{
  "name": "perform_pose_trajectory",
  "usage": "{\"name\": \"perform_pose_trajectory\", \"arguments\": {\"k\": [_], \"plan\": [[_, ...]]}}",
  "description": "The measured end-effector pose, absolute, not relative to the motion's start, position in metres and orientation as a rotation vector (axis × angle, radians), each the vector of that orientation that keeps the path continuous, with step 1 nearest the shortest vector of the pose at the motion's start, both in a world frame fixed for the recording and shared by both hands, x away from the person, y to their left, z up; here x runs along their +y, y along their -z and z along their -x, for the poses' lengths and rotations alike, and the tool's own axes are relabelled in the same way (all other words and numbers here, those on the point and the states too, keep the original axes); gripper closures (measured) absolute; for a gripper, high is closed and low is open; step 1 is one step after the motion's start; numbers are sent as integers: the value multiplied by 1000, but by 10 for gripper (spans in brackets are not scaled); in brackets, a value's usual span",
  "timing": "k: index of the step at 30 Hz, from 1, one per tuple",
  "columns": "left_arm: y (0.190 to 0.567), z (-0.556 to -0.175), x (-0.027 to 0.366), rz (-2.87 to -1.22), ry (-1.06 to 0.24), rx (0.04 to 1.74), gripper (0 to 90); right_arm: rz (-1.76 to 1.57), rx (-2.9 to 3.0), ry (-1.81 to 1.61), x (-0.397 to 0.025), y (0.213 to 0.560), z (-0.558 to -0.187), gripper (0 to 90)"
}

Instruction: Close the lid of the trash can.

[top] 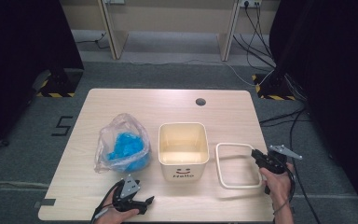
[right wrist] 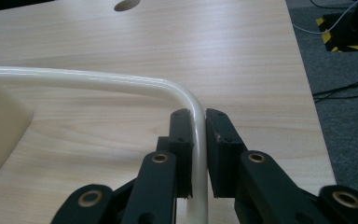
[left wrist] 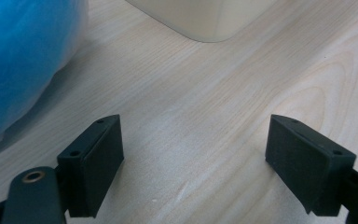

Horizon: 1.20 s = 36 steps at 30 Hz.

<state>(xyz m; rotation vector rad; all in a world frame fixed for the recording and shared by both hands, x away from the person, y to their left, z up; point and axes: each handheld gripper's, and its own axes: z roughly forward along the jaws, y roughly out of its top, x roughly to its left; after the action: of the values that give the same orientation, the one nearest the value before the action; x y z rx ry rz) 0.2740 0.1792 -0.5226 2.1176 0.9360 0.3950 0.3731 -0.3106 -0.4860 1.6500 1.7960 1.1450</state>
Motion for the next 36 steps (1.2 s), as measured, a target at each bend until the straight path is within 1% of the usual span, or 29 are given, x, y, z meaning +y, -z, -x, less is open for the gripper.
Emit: {"name": "perform_pose_trajectory", "arguments": {"k": [6, 11, 13, 15, 16, 20, 24, 28, 31, 36], "plan": [[523, -274, 179, -2111, -392, 940, 178, -1653, 1786, -1166, -311, 484, -372, 816], [523, -273, 178, -2110, -392, 936, 178, -1642, 1770, -1187, -312, 475, -370, 816], [523, -272, 177, -2108, -393, 930, 192, -1639, 1766, -1192, -312, 468, -370, 816], [521, -272, 176, -2105, -413, 916, 194, -1630, 1766, -1192, -312, 466, -371, 816], [520, -272, 176, -2098, -432, 909, 195, -1618, 1765, -1190, -311, 459, -372, 816], [512, -269, 173, -2036, -460, 904, 194, -1593, 1768, -1194, -309, 447, -373, 816], [501, -263, 165, -1984, -483, 856, 188, -1576, 1757, -1213, -305, 432, -376, 816], [492, -260, 160, -1960, -512, 827, 186, -1558, 1753, -1224, -303, 421, -377, 816], [481, -258, 156, -1935, -553, 798, 185, -1538, 1754, -1240, -298, 409, -380, 816], [468, -260, 151, -1902, -572, 779, 183, -1509, 1763, -1265, -281, 391, -384, 816]]}}
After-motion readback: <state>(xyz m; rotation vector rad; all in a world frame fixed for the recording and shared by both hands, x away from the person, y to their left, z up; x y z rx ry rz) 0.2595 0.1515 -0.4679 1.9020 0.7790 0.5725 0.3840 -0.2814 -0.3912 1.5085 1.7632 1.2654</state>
